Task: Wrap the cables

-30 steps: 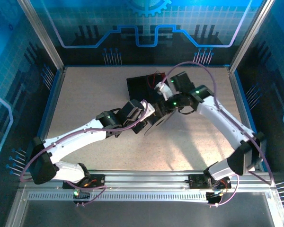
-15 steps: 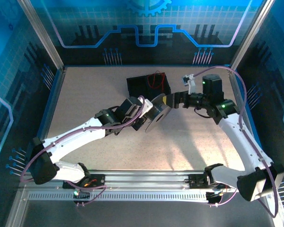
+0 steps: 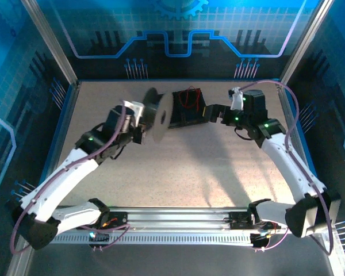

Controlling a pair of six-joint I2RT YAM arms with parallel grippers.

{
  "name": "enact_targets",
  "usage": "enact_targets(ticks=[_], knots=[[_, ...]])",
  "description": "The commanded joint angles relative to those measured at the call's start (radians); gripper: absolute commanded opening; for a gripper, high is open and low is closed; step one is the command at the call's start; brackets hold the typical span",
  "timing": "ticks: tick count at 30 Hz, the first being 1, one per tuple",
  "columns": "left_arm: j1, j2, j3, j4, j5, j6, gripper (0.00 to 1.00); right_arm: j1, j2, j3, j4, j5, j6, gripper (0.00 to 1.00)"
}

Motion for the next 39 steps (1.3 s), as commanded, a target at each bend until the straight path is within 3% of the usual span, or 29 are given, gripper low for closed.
enact_targets(ticks=[1,4,8,14,16,19,23,30,34,39], knots=[[0.085,-0.067,0.064,-0.050,-0.050,-0.125,0.00,0.063,0.093,0.097,-0.017,0.124,-0.030,1.00],[0.165,-0.094,0.063,-0.075,-0.017,-0.152,0.00,0.110,0.208,0.172,-0.009,0.128,-0.104,1.00],[0.206,-0.107,0.058,-0.093,0.012,-0.167,0.00,0.139,0.367,0.292,-0.037,0.211,-0.201,0.92],[0.220,-0.128,0.038,-0.100,0.039,-0.177,0.00,0.053,0.579,0.432,-0.097,0.286,-0.234,0.78],[0.225,-0.131,0.036,-0.104,0.046,-0.180,0.00,0.021,0.636,0.448,-0.086,0.257,-0.240,0.64],[0.229,-0.126,0.039,-0.107,0.058,-0.184,0.00,0.010,0.701,0.463,-0.072,0.278,-0.267,0.61],[0.233,-0.115,0.039,-0.102,0.072,-0.189,0.00,0.010,0.764,0.469,-0.036,0.277,-0.273,0.54],[0.233,-0.109,0.034,-0.099,0.086,-0.196,0.00,0.001,0.863,0.497,-0.032,0.346,-0.233,0.53],[0.233,-0.108,0.033,-0.099,0.092,-0.197,0.00,-0.009,0.869,0.465,-0.014,0.386,-0.229,0.36],[0.233,-0.100,0.028,-0.091,0.109,-0.204,0.00,-0.010,0.809,0.373,0.026,0.467,-0.247,0.33]])
